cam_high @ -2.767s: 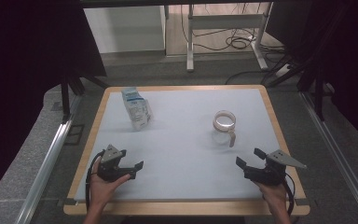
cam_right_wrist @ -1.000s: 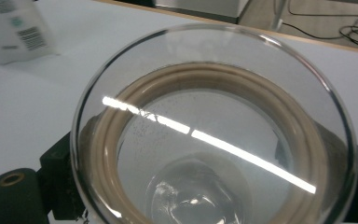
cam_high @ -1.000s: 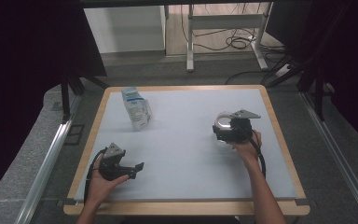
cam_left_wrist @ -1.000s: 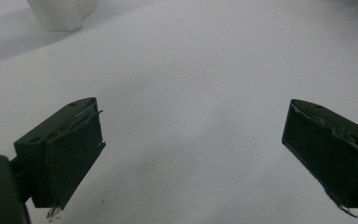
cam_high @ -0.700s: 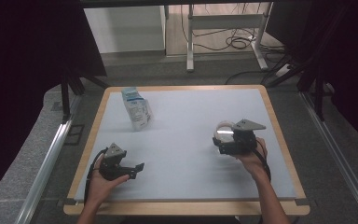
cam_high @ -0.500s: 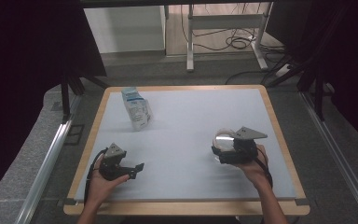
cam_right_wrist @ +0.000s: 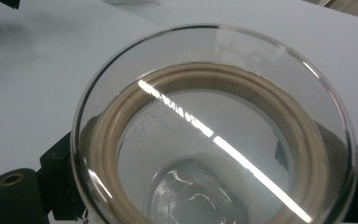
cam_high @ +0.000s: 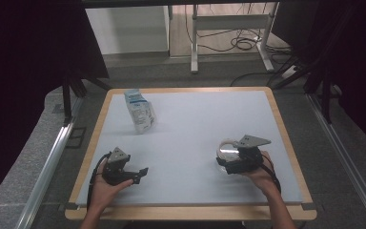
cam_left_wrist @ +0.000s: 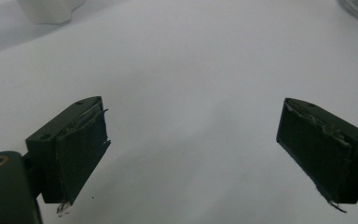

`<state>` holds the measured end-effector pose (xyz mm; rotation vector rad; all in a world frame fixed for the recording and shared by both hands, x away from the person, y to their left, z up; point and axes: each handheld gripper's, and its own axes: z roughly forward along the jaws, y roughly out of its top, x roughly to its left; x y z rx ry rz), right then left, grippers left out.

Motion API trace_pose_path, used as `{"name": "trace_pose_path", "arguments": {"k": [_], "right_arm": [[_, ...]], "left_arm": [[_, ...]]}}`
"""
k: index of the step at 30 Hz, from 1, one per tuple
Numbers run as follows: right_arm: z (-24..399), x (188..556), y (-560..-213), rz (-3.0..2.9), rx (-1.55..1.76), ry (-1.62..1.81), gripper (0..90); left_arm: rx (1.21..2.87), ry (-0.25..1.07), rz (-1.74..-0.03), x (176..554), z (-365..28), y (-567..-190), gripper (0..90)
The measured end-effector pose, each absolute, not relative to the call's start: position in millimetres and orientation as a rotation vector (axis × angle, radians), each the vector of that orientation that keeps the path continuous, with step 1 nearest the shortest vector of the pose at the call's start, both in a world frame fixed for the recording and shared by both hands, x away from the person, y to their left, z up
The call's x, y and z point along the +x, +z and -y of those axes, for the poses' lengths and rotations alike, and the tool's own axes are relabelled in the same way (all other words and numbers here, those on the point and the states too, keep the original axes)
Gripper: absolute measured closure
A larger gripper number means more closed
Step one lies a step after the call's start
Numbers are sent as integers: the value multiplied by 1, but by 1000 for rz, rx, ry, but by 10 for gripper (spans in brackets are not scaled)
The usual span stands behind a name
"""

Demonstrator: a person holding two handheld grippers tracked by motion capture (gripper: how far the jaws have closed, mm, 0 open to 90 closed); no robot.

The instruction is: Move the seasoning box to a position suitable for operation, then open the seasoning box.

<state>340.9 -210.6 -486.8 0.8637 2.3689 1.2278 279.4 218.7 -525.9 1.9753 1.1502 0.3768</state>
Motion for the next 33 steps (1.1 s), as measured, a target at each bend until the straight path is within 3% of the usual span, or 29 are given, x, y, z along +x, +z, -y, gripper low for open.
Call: {"name": "trace_pose_path", "arguments": {"k": [10, 16, 19, 29, 33], "right_arm": [[215, 349, -491, -2377, 847, 1294, 71], [225, 332, -468, -2194, 890, 1410, 48], [234, 316, -455, -2087, 932, 1458, 89], [254, 276, -442, -1932, 1024, 1446, 627], [259, 270, -448, -1978, 1031, 1425, 804]], "left_arm": [[1992, 382, -1139, 279, -216, -527, 87], [1991, 388, -1139, 277, -215, -527, 88], [1990, 393, -1141, 277, -216, -527, 88], [1973, 432, -1144, 269, -213, -525, 120], [1964, 451, -1143, 269, -211, -523, 144]]}}
